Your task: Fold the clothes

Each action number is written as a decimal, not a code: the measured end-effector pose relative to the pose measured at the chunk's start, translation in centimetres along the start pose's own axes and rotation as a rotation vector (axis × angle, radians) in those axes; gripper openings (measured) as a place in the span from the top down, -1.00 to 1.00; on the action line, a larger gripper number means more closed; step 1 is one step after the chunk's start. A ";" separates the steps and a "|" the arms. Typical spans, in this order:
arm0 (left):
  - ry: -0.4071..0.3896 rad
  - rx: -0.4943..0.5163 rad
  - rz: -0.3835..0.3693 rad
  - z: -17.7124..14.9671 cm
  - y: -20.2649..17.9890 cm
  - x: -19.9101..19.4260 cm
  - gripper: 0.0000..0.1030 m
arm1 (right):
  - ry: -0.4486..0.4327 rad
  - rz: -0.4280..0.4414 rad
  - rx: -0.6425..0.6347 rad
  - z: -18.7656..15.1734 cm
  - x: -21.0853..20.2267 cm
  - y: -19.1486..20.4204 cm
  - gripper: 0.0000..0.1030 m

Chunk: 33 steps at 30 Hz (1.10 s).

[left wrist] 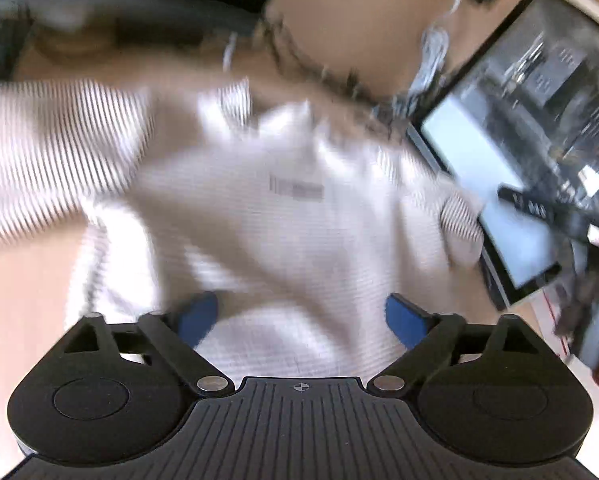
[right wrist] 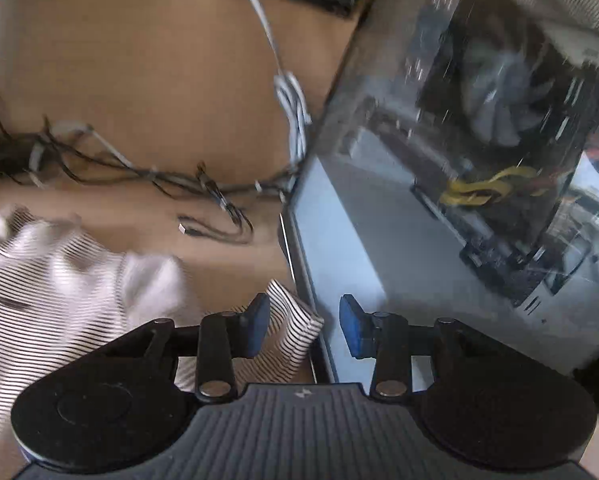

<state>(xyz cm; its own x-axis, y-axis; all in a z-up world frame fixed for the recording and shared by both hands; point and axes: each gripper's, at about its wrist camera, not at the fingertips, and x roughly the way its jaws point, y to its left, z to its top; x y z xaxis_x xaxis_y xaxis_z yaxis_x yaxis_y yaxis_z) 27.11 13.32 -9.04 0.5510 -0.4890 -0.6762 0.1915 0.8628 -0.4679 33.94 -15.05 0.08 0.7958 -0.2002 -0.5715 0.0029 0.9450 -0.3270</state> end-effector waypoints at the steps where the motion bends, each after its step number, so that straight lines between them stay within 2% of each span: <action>1: 0.011 0.001 0.003 -0.5 -0.2 0.3 -0.94 | 0.017 -0.007 0.004 -0.2 1.0 0.2 0.28; 7: 0.017 0.023 0.008 -1.1 -0.4 0.7 -1.00 | 0.066 -0.023 0.064 -1.2 4.2 2.1 0.28; 14: 0.014 0.093 0.039 -1.1 -1.4 0.8 -1.00 | 0.072 -0.032 0.019 -2.4 7.3 2.9 0.36; 15: 0.015 0.099 0.042 -1.0 -1.5 0.9 -1.00 | 0.072 -0.024 0.012 -2.2 7.7 2.9 0.58; 16: 0.015 0.101 0.042 -1.0 -1.5 0.9 -1.00 | 0.073 -0.017 0.006 -2.0 8.1 2.8 0.99; 17: 0.014 0.101 0.041 -1.0 -1.5 0.9 -1.00 | 0.066 -0.008 -0.003 -1.8 8.2 2.7 1.00; 23: 0.009 0.093 0.033 -1.1 -1.3 0.9 -1.00 | -0.069 -0.007 -0.116 0.6 5.1 2.0 1.00; 26: 0.004 0.078 0.021 -1.1 -1.0 0.8 -1.00 | -0.019 0.035 -0.260 1.1 5.3 2.8 0.95; 29: -0.008 0.054 0.003 -1.1 -0.6 0.6 -1.00 | 0.016 0.029 -0.400 0.6 6.4 4.1 0.67; 31: -0.020 0.034 -0.010 -1.2 -0.3 0.5 -1.00 | 0.050 0.012 -0.459 0.7 7.7 4.7 0.40; 33: -0.028 0.026 -0.017 -1.3 -0.2 0.4 -1.00 | 0.090 -0.022 -0.504 0.8 9.0 5.1 0.28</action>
<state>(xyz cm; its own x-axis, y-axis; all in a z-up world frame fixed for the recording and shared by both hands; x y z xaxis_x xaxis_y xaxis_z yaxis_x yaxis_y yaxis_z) 26.28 12.79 -9.96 0.5702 -0.5004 -0.6515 0.2222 0.8574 -0.4641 41.58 -11.79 -6.14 0.7432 -0.2613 -0.6159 -0.2911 0.7026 -0.6494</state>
